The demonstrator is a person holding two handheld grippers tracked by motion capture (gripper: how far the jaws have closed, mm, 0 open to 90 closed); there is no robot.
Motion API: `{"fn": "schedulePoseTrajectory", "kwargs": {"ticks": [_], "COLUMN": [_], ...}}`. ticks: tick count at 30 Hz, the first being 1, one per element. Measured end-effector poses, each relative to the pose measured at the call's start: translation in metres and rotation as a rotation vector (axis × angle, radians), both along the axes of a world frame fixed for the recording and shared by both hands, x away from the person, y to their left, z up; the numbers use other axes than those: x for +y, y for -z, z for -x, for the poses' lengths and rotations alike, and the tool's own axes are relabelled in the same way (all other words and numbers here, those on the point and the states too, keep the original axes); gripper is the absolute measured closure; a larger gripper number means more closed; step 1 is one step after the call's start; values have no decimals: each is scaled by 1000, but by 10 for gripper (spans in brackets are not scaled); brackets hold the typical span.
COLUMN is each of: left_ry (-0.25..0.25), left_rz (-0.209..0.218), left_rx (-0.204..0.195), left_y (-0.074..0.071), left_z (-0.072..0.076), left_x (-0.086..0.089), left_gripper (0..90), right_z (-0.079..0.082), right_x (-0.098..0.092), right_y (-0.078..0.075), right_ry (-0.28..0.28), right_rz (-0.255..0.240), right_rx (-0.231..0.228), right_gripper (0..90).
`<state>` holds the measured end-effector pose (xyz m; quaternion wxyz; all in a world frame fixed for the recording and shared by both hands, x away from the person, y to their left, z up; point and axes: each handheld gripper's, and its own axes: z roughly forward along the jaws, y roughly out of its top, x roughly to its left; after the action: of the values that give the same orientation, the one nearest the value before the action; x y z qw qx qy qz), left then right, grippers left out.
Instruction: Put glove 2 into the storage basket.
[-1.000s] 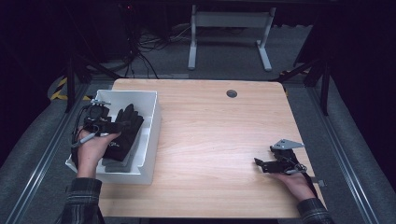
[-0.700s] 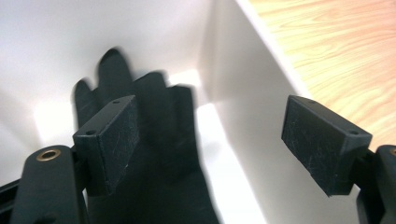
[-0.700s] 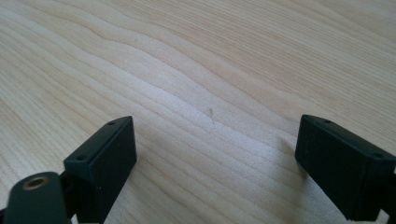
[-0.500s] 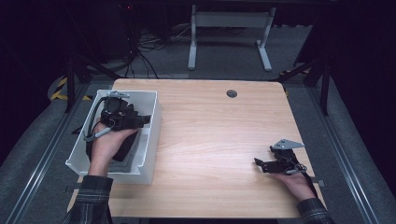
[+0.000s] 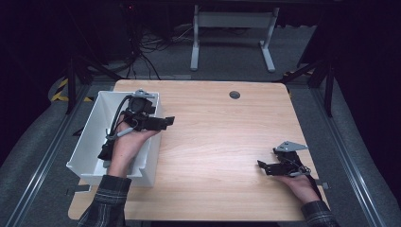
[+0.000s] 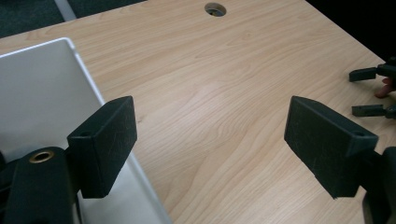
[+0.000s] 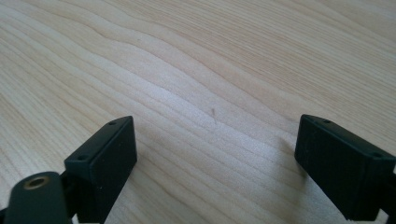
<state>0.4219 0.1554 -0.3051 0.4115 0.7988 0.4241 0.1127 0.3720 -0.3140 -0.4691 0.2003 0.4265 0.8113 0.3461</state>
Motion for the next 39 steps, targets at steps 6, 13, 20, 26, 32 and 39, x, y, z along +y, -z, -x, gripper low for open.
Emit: {"fn": "schedulePoseTrajectory", "kwargs": {"ticks": [6,13,20,26,32,39], "left_ry": [37,72,110,153,178,213], "left_rz": [11,18,12,0,-7,-31], "left_rx": [-11,-7,1,6,4,-1], "left_y": [1,9,20,35,51,73], "left_z": [2,7,12,19,26,31], "left_x": [-14,-34,-54,-73,-87,-100], "left_gripper": [176,177,173,165,164,163], "right_z": [0,0,0,0,0,0], "right_x": [0,0,0,0,0,0], "right_y": [0,0,0,0,0,0], "right_ry": [-2,-2,-2,-3,-6,-10], "right_rz": [0,0,0,0,-1,0], "right_rx": [0,0,0,0,0,-2], "right_gripper": [131,131,131,134,136,137]}}
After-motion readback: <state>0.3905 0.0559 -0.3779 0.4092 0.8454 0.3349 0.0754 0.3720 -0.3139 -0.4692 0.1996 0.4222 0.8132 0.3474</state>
